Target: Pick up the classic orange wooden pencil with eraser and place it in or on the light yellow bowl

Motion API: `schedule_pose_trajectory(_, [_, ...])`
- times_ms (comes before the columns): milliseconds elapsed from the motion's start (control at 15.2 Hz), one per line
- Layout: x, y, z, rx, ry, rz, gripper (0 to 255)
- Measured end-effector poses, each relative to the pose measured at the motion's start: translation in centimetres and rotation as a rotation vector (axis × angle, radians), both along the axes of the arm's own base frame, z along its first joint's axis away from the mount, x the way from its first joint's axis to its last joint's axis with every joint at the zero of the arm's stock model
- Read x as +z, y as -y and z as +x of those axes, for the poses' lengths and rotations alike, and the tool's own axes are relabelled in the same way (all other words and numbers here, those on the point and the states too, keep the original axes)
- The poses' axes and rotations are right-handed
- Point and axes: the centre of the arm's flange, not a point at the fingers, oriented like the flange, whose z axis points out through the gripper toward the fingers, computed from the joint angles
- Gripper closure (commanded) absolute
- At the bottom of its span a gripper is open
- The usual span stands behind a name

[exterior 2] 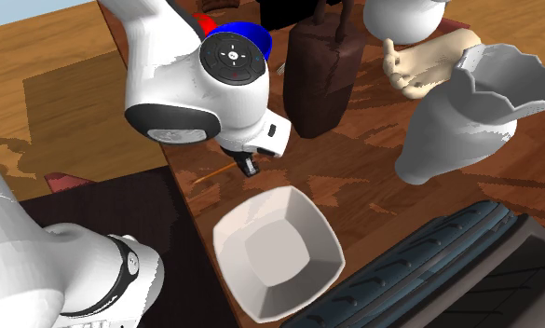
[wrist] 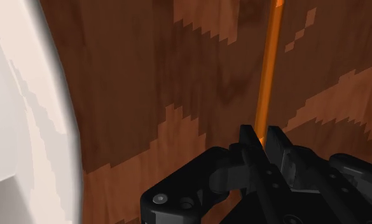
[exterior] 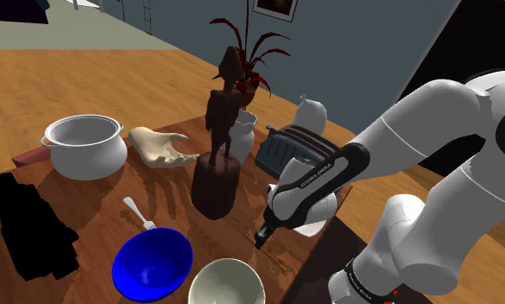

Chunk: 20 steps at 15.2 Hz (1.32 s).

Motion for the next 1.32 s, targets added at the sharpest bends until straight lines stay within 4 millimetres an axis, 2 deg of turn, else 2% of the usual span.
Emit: schedule_pose_trajectory(1320, [10.3, 0.0, 0.0, 0.001, 0.000, 0.000, 255])
